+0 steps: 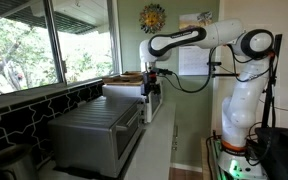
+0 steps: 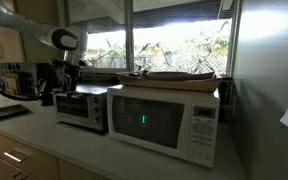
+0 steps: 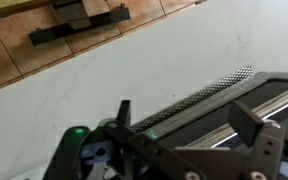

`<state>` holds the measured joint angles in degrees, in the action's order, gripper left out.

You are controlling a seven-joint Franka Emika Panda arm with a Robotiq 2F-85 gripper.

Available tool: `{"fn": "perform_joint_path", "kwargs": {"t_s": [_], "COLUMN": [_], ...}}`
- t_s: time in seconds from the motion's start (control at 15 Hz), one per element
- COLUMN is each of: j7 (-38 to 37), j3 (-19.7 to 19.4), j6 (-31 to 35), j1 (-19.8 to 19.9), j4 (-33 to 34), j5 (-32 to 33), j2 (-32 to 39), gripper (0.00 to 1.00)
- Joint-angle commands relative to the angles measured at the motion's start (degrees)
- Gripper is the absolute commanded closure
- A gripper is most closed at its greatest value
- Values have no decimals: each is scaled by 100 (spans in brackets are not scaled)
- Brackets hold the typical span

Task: Open the oven door then move the blue bowl from inside the oven to the top of it and close the oven door

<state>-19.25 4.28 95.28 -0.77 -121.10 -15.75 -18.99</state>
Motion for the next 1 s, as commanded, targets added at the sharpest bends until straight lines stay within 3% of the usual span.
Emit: {"fn": "perform_joint_path", "kwargs": {"t_s": [0.0,0.53,0.93], "j7": [-980,-1786,-1775], "j3": [138,159,136], "j6": [606,1514,1732], "j1": [78,49,11], "j4": [-377,-744,-902], "j5": [-257,-452,-434], "j2": [-174,-211,-205], "gripper": [0,0,0]}}
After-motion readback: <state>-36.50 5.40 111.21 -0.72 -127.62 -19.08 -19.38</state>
